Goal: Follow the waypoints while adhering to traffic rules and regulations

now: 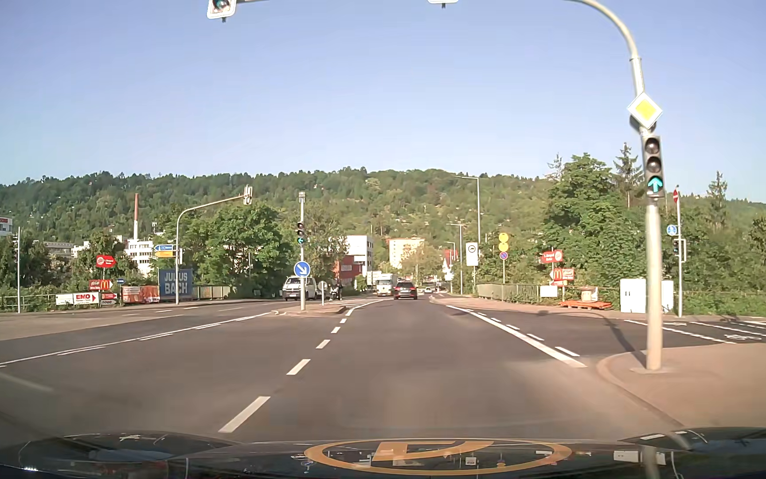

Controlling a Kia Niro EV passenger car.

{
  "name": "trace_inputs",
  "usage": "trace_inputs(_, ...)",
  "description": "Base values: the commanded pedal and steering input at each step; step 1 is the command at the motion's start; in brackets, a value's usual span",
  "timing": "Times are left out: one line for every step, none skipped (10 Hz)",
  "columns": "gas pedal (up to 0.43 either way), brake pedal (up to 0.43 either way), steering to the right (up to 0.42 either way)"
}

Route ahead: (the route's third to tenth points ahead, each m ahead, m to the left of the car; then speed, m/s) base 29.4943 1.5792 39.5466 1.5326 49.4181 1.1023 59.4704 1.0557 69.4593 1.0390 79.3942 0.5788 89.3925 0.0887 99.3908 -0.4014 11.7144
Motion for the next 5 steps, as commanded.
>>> trace_inputs(0.177, 0.000, -0.012)
trace_inputs(0.177, 0.000, -0.012)
trace_inputs(0.177, 0.000, -0.012)
trace_inputs(0.177, 0.000, -0.012)
trace_inputs(0.177, 0.000, -0.012)
